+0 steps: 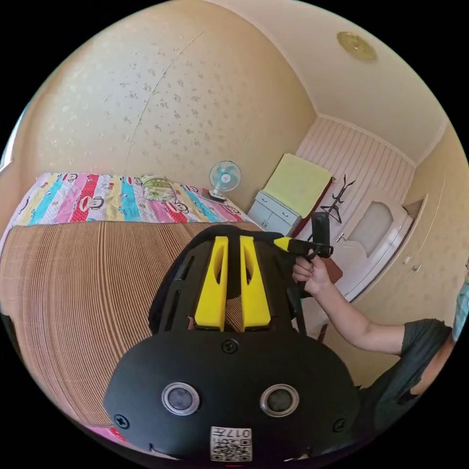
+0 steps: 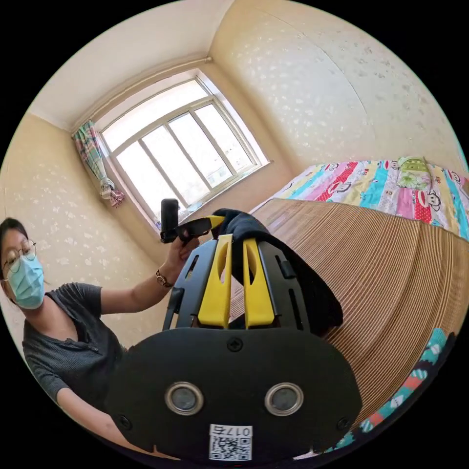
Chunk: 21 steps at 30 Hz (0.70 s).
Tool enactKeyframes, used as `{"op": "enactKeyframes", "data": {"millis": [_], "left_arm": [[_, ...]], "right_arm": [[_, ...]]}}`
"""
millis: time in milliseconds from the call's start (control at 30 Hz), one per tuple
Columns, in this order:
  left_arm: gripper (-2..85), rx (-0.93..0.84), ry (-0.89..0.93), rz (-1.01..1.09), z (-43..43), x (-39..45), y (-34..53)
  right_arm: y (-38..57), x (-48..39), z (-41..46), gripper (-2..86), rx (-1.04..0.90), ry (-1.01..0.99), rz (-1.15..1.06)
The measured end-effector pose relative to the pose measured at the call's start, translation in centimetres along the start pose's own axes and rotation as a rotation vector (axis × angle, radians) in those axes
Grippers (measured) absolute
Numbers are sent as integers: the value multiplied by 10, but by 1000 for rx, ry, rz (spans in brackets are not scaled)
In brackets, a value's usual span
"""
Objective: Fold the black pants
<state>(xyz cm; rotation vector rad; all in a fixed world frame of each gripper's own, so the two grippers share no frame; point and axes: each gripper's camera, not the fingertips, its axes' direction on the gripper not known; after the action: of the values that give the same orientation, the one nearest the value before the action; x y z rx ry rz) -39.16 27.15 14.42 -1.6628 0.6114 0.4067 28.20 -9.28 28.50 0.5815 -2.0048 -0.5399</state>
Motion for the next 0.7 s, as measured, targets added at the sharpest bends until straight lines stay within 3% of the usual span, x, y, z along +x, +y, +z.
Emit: {"op": "enactKeyframes", "data": {"millis": [100, 233, 300, 400, 567, 700], "left_arm": [[45, -62, 168, -136, 6, -18, 120], [49, -54, 194, -357, 1, -14, 243], [55, -59, 131, -411, -3, -15, 256], [79, -30, 49, -389, -21, -17, 226], [223, 187, -30, -465, -75, -47, 154], [292, 19, -45, -608, -55, -98, 92]], "right_arm": [[130, 24, 21, 19, 19, -133, 130], [273, 32, 49, 34, 59, -225, 309], [304, 43, 52, 43, 64, -229, 412], [324, 65, 34, 57, 157, -296, 492], [319, 83, 5, 110, 177, -230, 565], [328, 89, 2, 179, 221, -247, 578]]}}
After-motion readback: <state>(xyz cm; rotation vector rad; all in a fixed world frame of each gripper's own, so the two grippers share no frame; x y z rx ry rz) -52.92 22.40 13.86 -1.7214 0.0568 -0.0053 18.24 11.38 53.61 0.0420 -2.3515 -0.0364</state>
